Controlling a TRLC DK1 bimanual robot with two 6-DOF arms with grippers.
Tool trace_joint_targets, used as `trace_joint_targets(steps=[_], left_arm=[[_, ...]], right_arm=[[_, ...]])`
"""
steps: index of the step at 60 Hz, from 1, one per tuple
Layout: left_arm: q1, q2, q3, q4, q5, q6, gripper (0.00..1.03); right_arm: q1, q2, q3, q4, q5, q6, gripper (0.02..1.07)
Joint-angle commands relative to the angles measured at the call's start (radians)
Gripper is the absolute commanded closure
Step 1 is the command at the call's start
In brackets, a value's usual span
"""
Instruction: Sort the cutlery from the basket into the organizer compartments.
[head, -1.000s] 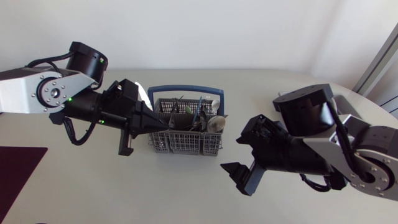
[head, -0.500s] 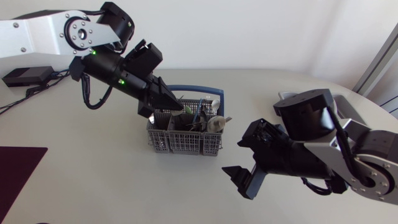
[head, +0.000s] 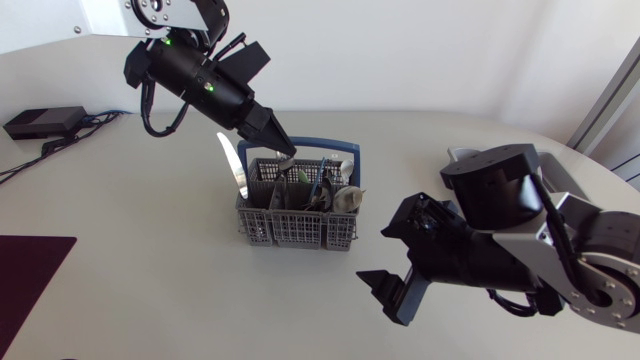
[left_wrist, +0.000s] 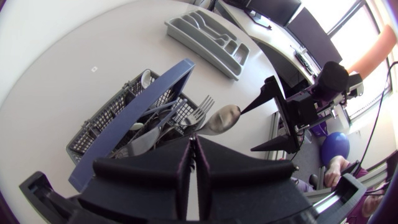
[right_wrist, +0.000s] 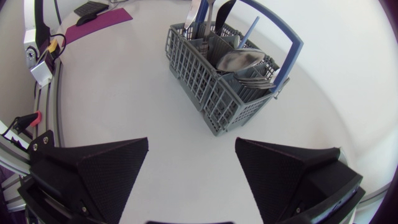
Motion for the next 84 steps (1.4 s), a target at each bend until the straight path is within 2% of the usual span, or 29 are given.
trace_joint_targets(steps=[1, 7, 18, 29, 39, 51, 62, 75, 84], left_arm=[[0.01, 0.014, 0.047, -0.035, 0.024, -0.044, 1.0], [0.011, -0.033, 0.045, -0.065, 0.042, -0.038, 1.0], [-0.002, -0.207, -0.005, -0.044, 0.096, -0.023, 1.0], [-0.038, -0.335, -0.03, -0.01, 0.096, -0.059, 1.0], [-0.068, -0.429, -0.1, -0.001, 0.096, -0.038, 1.0], [-0.102, -0.519, -0.292, 0.093, 0.099, 0.043, 1.0], [-0.151, -0.555, -0.433, 0.211, 0.149, 0.074, 1.0], [-0.226, -0.556, -0.485, 0.315, 0.18, 0.076, 1.0], [-0.266, -0.527, -0.484, 0.349, 0.203, 0.076, 1.0]], right_arm=[[0.01, -0.017, -0.014, -0.015, 0.007, -0.005, 0.07], [0.01, -0.021, -0.004, -0.021, 0.009, -0.003, 0.07], [0.032, -0.034, 0.024, -0.022, 0.023, 0.0, 0.07], [0.069, -0.055, 0.056, -0.035, 0.059, 0.007, 0.07], [0.079, -0.107, 0.104, -0.061, 0.059, 0.012, 0.07], [0.079, -0.181, 0.142, -0.09, 0.05, 0.009, 0.07], [0.081, -0.216, 0.128, -0.088, 0.029, -0.008, 0.07], [0.089, -0.235, 0.092, -0.061, -0.017, -0.04, 0.07], [0.118, -0.251, 0.07, -0.042, -0.022, -0.071, 0.17]])
